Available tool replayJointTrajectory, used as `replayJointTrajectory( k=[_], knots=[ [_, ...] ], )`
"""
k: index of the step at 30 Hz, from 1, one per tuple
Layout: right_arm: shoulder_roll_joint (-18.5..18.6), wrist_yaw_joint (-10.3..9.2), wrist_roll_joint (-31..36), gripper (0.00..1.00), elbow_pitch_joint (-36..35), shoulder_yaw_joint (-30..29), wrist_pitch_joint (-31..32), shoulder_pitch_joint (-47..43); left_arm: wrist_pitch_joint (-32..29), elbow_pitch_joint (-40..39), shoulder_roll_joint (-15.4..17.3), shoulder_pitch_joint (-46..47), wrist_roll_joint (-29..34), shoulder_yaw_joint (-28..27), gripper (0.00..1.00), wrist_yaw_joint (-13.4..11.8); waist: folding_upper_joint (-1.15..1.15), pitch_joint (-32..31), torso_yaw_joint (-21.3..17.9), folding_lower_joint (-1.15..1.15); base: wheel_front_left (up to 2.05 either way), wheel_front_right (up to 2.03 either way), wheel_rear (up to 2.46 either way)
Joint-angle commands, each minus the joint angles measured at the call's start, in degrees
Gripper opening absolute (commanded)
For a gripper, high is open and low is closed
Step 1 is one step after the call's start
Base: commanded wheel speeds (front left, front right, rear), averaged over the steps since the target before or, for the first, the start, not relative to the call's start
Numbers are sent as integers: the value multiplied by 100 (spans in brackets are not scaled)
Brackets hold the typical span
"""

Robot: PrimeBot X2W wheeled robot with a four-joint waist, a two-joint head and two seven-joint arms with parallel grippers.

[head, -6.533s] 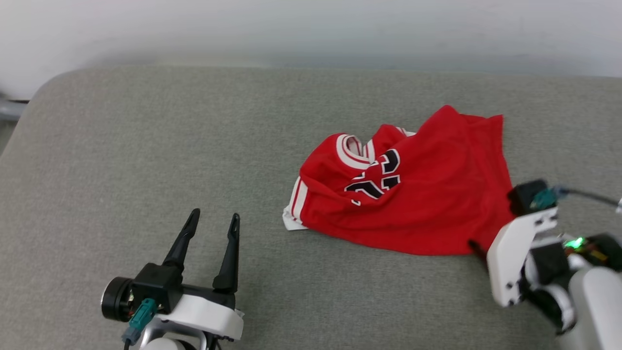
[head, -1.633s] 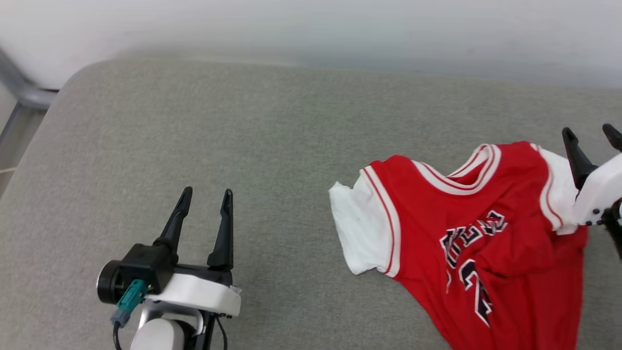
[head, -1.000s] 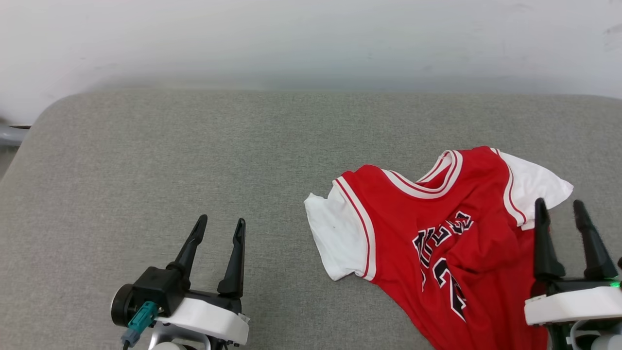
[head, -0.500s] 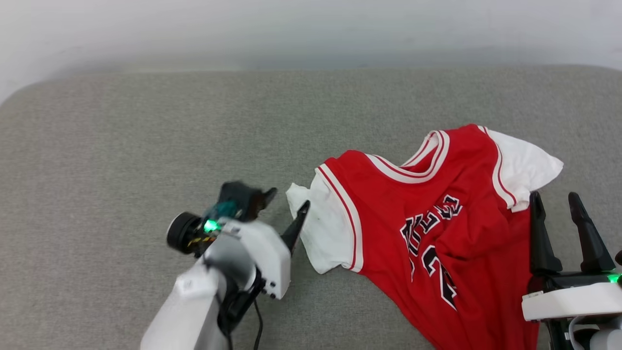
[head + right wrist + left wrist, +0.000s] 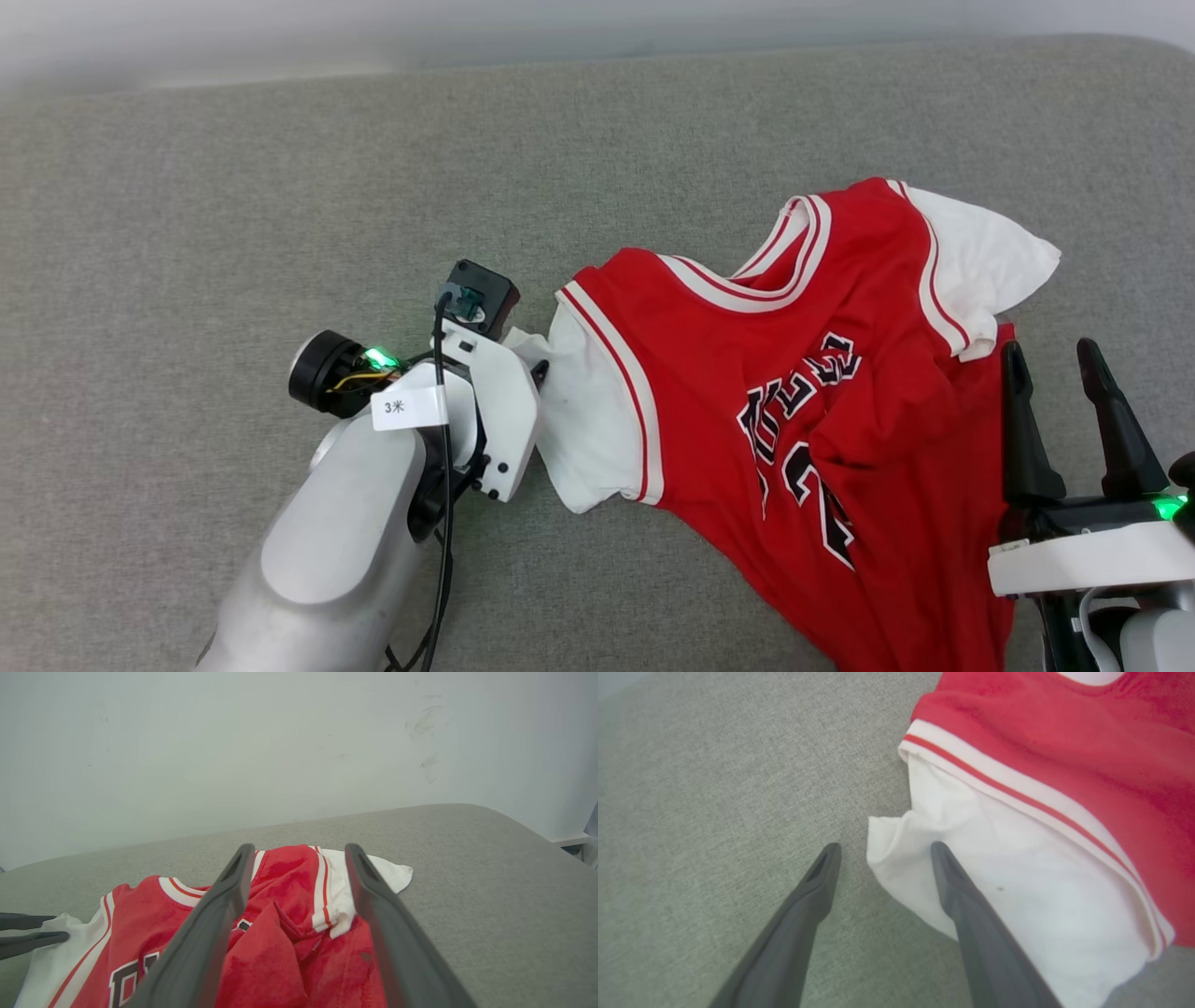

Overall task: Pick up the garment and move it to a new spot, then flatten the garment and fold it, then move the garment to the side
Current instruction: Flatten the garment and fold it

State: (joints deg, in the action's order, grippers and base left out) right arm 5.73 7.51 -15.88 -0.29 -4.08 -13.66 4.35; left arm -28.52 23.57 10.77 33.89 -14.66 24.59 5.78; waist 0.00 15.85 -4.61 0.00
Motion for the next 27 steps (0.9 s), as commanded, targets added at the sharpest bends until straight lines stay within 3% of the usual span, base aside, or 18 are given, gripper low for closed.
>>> replayJointTrajectory(
  k=[1, 7, 8, 9, 10, 18, 27],
  knots=[
    [-22, -4, 7, 100, -13, 11, -22, 84, 67, 64, 24, 88, 36, 1, 100, -31, 0, 61, -44, 0, 0, 0, 0],
    [-68, -4, 45, 100, 35, 66, -62, 151, 303, 785, -83, 223, 70, 95, 100, -76, 0, 203, -97, 0, 0, 0, 0],
    [-75, -4, 53, 100, 42, 76, -58, 163, 277, 916, -88, 197, 33, 113, 80, -58, 0, 211, -99, 0, 0, 0, 0],
    [-79, -4, 58, 100, 48, 86, -64, 169, 276, 1026, -99, 171, 12, 133, 31, -34, 0, 212, -102, 0, 0, 0, 0],
    [-82, -4, 65, 100, 58, 93, -68, 164, 309, 1111, -105, 155, -15, 147, 0, -28, 0, 206, -101, 0, 0, 0, 0],
    [-86, -4, 138, 100, 138, 28, -25, 41, 1176, 1132, 77, 64, -248, -260, 0, -231, 0, -99, 79, 0, 0, 0, 0],
    [-140, -4, 201, 100, 174, 3, 141, -71, 1467, 744, 693, -371, -506, -852, 0, -582, 0, -445, 345, 0, 0, 0, 0]
  ],
)
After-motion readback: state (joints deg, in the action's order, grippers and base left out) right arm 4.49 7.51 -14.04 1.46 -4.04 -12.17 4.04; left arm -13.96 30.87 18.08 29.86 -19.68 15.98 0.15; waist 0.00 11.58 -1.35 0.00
